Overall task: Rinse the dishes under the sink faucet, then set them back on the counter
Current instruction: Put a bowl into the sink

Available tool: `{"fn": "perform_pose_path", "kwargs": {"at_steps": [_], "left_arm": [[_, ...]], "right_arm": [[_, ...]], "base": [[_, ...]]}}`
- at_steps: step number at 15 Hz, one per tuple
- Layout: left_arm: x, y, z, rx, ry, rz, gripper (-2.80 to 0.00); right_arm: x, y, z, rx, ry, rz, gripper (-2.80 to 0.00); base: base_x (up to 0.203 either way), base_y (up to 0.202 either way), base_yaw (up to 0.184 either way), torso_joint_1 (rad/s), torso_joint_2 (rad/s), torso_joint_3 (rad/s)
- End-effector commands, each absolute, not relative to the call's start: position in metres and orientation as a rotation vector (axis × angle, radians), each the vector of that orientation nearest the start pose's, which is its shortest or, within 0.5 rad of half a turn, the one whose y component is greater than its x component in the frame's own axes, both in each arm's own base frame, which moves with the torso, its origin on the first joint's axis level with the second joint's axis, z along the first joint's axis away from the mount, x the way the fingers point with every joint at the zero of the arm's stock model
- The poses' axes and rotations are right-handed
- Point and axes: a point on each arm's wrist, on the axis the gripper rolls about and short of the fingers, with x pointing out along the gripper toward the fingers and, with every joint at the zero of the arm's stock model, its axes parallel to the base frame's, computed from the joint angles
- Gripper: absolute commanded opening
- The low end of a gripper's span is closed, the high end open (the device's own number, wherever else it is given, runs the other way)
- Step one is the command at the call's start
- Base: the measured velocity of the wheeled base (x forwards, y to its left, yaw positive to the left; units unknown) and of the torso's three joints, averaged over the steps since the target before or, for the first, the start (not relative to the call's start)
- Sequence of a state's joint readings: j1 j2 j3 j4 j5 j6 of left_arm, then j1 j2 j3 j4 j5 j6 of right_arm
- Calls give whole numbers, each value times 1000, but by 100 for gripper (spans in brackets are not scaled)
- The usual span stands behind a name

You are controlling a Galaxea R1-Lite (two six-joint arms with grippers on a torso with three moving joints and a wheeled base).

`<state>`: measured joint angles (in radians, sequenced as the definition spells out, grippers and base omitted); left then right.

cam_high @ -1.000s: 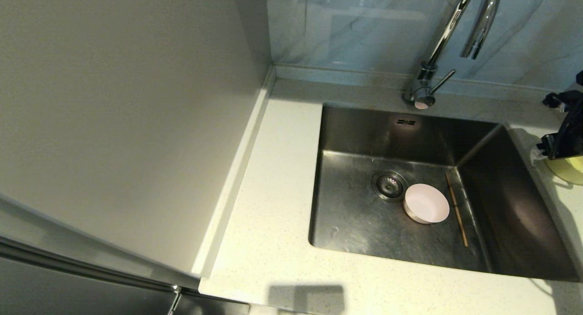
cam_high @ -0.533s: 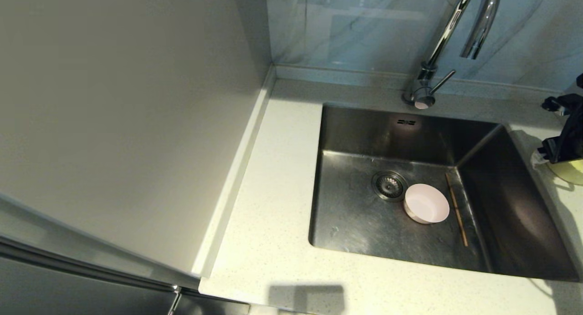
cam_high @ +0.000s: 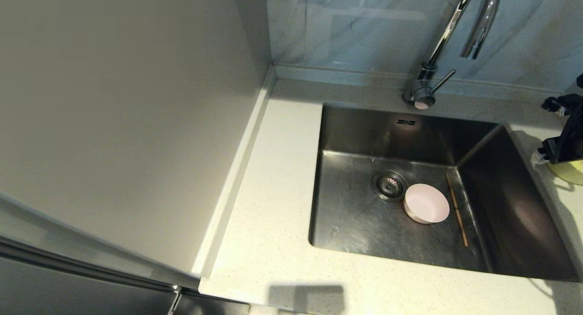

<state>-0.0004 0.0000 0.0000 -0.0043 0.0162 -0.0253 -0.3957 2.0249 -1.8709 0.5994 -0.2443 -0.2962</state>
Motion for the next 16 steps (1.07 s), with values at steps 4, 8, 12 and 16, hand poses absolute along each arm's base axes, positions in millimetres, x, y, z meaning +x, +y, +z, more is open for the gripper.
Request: {"fn": "perform_pose_path", "kwargs": {"at_steps": [4, 8, 12, 16], "left_arm": [[-23, 0, 76, -26, -8, 17, -280], [-23, 0, 76, -26, -8, 17, -280], [-23, 0, 76, -26, -8, 17, -280], [-23, 0, 76, -26, -8, 17, -280]], "right_arm": [[357, -155, 249, -217, 848, -489, -280], [356, -154, 250, -215, 847, -488, -280], [355, -154, 243, -211, 872, -484, -280], [344, -147, 254, -215, 852, -476, -280]], "base": [[0, 0, 0, 0, 0, 0], [0, 0, 0, 0, 0, 0], [0, 0, 0, 0, 0, 0], [0, 0, 0, 0, 0, 0]]}}
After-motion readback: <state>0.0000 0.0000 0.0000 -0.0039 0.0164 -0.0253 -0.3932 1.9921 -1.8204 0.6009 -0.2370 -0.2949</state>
